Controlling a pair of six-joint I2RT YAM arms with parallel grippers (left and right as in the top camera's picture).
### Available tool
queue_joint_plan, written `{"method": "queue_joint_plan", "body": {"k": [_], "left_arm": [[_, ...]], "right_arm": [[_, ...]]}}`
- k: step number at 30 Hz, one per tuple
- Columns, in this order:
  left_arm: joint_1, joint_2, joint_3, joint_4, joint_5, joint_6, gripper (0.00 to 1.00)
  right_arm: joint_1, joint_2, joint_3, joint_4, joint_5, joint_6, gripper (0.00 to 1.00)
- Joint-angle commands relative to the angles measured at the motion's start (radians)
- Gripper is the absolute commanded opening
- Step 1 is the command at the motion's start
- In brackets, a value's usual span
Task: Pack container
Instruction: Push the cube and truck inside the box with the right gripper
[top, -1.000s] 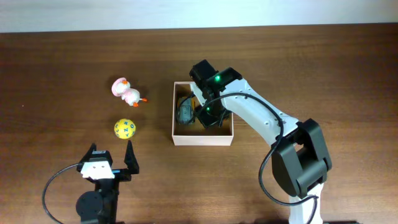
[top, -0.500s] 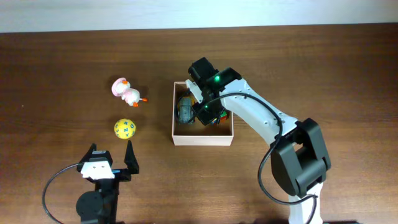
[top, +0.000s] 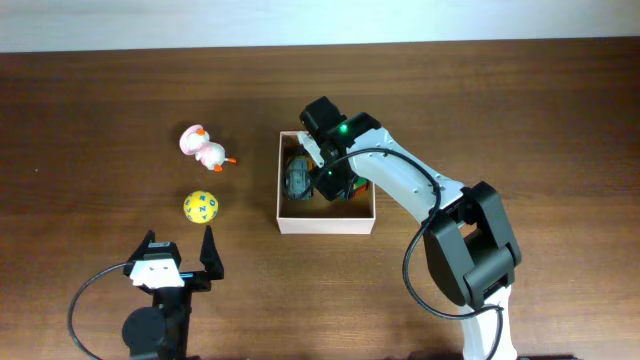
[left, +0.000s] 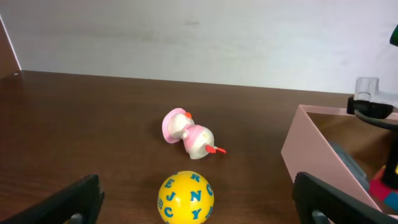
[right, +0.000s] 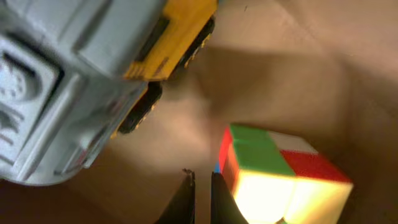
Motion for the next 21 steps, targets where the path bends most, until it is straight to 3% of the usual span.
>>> {"method": "queue_joint_plan", "body": {"k": [1, 21], "left_arm": [[-0.002, -0.009, -0.007, 0.003, -0.004, 0.019, 0.99], [-0.002, -0.009, -0.007, 0.003, -0.004, 0.019, 0.99]], "right_arm": [[-0.005, 0.006, -0.009, 0.026, 0.035, -0.016, 0.06], [-0.109, 0.007, -0.009, 0.084, 0.080, -0.016, 0.05]]}}
